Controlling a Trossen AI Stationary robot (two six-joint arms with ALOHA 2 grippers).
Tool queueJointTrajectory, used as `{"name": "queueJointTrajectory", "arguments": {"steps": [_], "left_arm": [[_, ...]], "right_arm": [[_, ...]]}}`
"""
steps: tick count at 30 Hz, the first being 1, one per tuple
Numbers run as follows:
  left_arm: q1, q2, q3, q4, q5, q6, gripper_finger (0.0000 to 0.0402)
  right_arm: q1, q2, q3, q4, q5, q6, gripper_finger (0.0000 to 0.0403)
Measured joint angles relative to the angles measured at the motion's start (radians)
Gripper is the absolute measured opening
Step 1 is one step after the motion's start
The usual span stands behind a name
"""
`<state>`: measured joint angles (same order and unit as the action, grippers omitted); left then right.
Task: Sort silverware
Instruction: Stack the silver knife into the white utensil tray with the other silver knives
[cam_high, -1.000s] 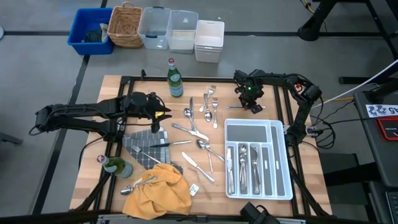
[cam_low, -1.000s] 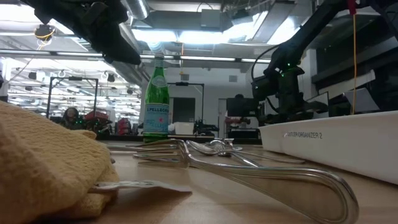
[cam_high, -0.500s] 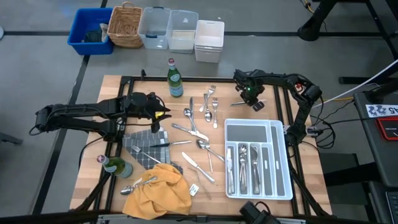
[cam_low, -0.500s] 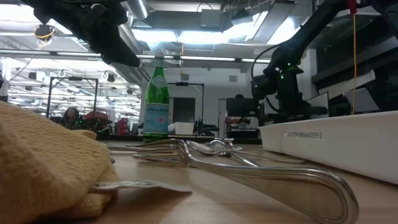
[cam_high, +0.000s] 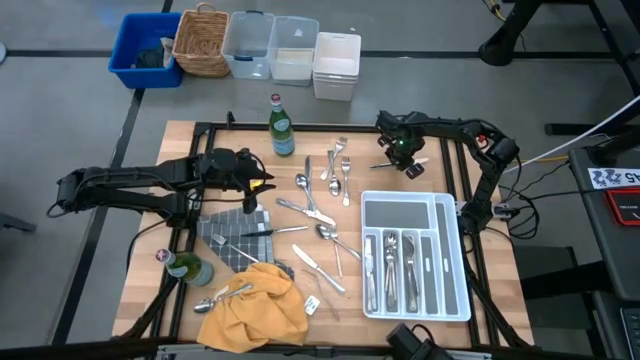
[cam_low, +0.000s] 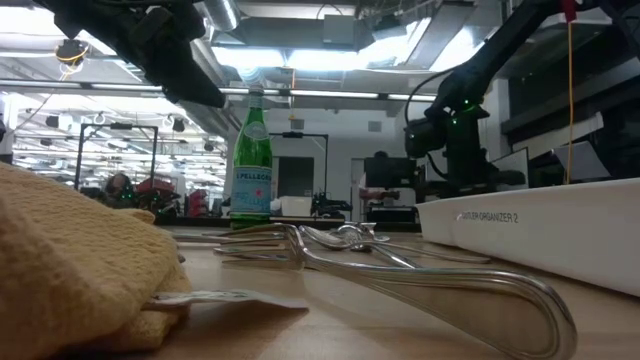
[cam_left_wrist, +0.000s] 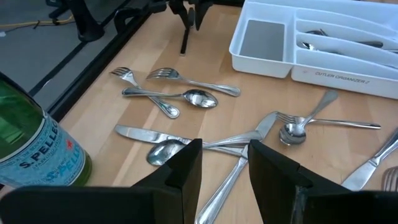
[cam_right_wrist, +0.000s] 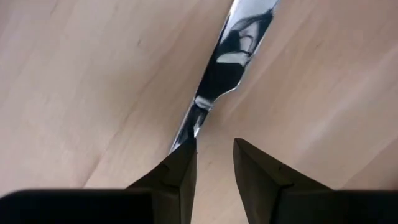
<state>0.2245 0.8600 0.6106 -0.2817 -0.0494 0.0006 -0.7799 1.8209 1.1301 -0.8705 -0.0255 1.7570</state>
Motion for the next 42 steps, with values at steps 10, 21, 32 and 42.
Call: {"name": "queueJointTrajectory", "arguments": {"steps": [10, 21, 32, 42], "left_arm": [[0.0, 0.0, 0.0, 0.0, 0.0, 0.0, 0.0117], [0.0, 0.0, 0.0, -0.024, -0.03, 0.001, 0.0117], [0.0, 0.0, 0.0, -0.024, -0.044, 0.006, 0.0117], [0.0, 0.0, 0.0, -0.024, -0.044, 0.006, 0.0117]], "right_arm": [[-0.004, -0.003, 0.001, 0.037, 0.018, 0.043, 0.0108], [-0.021, -0.004, -0.01, 0.035, 0.043, 0.076, 0.0108], [-0.018, -0.006, -0.083, 0.058, 0.043, 0.04, 0.0108], [-0.025, -0.003, -0.087, 0.099, 0.061, -0.316, 0.0029]]}}
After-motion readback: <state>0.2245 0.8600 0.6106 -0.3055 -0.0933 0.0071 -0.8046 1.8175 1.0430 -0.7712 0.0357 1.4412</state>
